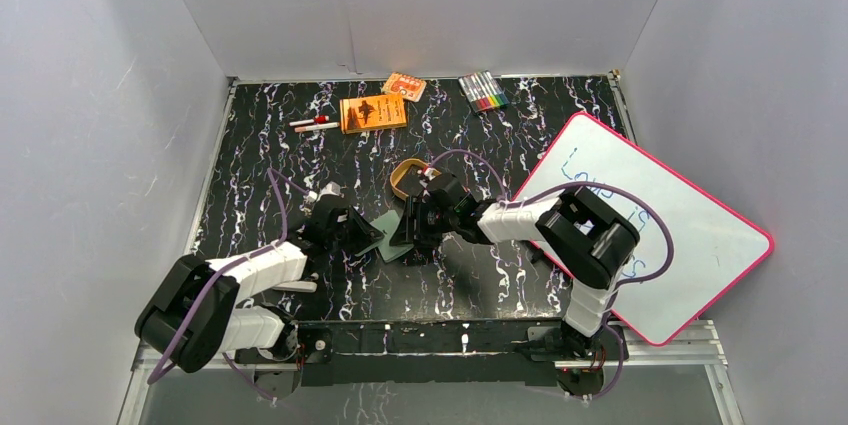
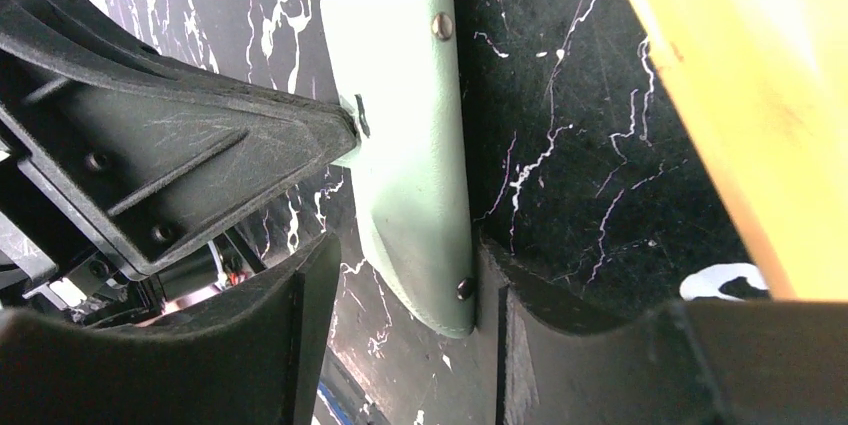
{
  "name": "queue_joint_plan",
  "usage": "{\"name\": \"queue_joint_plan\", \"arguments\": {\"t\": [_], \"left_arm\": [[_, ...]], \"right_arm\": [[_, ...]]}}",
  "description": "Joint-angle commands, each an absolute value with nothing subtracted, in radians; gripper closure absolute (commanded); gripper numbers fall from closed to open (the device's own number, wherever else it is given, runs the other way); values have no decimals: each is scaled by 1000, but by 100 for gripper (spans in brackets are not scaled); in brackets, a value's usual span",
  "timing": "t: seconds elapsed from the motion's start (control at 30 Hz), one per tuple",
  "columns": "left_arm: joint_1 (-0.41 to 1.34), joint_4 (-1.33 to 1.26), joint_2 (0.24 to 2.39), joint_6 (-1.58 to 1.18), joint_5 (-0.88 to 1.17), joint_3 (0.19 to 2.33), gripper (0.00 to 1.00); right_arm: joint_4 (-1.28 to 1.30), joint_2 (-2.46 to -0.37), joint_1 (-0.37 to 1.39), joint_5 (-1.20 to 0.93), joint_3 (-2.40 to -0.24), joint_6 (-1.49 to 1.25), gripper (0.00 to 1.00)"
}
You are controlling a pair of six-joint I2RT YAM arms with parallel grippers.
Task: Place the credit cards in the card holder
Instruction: Close the card holder at the center of the board.
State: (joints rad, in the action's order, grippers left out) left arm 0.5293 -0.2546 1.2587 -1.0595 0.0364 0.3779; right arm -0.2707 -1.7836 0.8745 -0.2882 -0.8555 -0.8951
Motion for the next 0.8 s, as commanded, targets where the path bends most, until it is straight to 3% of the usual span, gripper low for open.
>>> {"name": "queue_joint_plan", "arguments": {"t": [0.0, 0.2, 0.3, 0.53, 0.77], "left_arm": [[520, -132, 1315, -1029, -3, 318, 91], [520, -152, 1337, -1032, 0, 312, 92], [520, -156, 1341, -1034, 33, 311, 92], [520, -161, 1344, -1037, 35, 304, 93], [520, -174, 1356, -1045, 44, 292, 93]], "right_arm": [[-368, -1797, 873, -306, -877, -918, 45], [-453, -1817, 876, -330, -866, -932, 67], [-495, -1822, 884, -347, -861, -932, 70], [-531, -1815, 892, -344, -856, -922, 54], [-602, -1847, 893, -365, -860, -956, 56]]}}
